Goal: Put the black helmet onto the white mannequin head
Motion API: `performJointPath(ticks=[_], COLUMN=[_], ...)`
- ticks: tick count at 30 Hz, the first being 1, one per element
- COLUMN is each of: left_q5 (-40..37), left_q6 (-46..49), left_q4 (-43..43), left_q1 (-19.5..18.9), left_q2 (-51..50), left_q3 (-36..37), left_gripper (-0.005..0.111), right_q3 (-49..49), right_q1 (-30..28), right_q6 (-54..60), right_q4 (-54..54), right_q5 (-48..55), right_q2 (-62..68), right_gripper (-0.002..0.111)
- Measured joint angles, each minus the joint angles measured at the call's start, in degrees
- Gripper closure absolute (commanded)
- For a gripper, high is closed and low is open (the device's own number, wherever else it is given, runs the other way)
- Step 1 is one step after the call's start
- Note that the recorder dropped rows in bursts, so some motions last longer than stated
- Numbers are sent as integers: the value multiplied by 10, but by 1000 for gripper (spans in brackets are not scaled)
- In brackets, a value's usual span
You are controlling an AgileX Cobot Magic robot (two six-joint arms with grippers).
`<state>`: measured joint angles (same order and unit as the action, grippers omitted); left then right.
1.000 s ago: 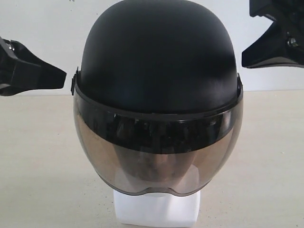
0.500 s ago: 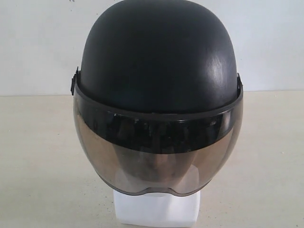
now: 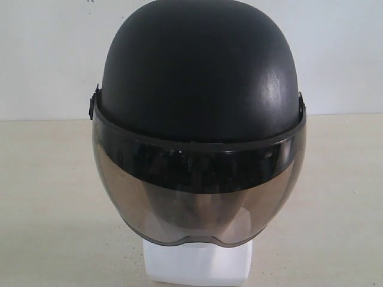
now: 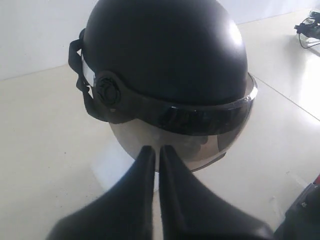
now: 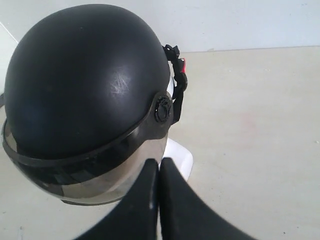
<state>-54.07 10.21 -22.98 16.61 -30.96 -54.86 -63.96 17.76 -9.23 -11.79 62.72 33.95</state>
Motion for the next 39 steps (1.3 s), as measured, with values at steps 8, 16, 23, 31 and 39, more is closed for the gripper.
performJointPath(ticks=[8,16,23,31,39], left_q5=[-1,0,-19,-64,-151], left_q6=[0,0,3,-18,-198], left_q4=[0,0,56,151,297], left_q1=[0,0,-14,-32,-65], left_q2=[18,19,85,242,300], left_q3=[0,0,1,0,-1], left_gripper=[102,102,102,102,102], right_q3=[0,0,0,0,0], right_q1=[0,0,0,0,0], right_q6=[0,0,0,0,0], right_q4=[-1,-1,-1,-1,-1], right_q5=[1,1,1,1,1], right_q2=[-1,-1,-1,-1,-1], right_gripper=[108,108,108,108,108])
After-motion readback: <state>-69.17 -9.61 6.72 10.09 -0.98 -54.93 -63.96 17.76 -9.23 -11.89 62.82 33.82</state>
